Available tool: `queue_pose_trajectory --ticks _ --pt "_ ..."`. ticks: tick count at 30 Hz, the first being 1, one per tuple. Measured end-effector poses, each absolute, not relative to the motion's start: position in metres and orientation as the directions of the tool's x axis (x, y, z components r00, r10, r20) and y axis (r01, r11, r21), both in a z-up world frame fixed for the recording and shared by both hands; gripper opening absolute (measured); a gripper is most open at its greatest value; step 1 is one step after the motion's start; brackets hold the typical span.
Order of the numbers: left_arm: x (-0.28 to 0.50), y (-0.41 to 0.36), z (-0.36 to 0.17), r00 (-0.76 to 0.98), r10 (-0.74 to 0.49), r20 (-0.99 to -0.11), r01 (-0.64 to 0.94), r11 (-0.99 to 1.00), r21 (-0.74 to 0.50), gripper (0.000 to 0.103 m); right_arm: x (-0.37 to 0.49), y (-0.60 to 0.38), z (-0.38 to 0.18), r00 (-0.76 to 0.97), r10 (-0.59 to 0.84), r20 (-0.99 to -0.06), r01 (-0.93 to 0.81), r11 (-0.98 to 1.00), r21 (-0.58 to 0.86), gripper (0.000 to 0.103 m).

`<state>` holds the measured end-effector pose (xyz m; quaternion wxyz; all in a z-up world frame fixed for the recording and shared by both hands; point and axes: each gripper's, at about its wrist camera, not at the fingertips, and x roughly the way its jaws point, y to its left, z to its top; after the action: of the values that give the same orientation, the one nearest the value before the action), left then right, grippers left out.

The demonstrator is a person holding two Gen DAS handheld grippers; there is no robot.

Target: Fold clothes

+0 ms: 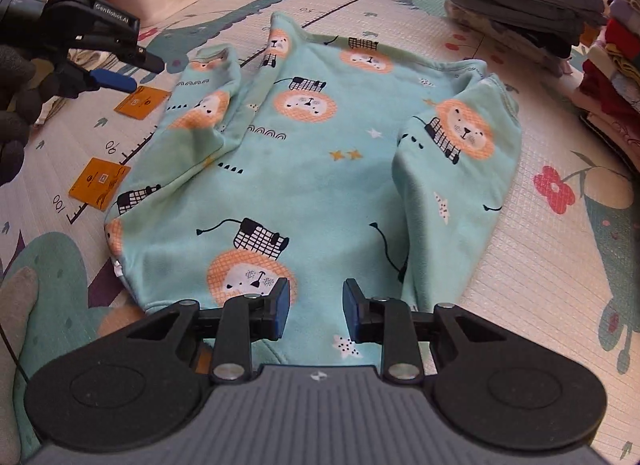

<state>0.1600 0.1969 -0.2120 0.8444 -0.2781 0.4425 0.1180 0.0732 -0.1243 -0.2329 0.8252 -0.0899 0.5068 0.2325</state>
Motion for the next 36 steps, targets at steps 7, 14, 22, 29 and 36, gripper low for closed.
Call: queue_pose_trajectory --ticks 7,14,22,29,36 --pt "0.201 0.217 -0.240 0.560 -0.038 -0.828 -0.457 0.819 -0.347 0.036 0.070 -0.124 -0.257 0.320 0.288 -0.902 -0.485 0.868 0.105 0.034" --pt "0.214 0.212 -0.255 0.532 -0.006 -0.847 -0.469 0.830 -0.301 0.024 0.068 -0.125 -0.257 0.323 0.306 -0.895 -0.476 0.870 0.126 0.039" --pt "0.203 0.220 -0.230 0.568 0.016 -0.823 -0.456 0.838 -0.299 0.000 0.074 -0.125 -0.258 0.301 0.325 -0.896 -0.439 0.882 0.173 0.049" --pt "0.172 0.256 -0.195 0.614 0.123 -0.780 -0.515 0.811 -0.277 0.000 0.078 -0.118 -0.257 0.281 0.293 -0.914 -0.397 0.902 0.167 0.051" --pt "0.136 0.300 -0.188 0.586 0.229 -0.777 -0.621 0.743 -0.250 0.000 0.077 -0.110 -0.256 0.268 0.299 -0.916 -0.385 0.905 0.182 0.043"
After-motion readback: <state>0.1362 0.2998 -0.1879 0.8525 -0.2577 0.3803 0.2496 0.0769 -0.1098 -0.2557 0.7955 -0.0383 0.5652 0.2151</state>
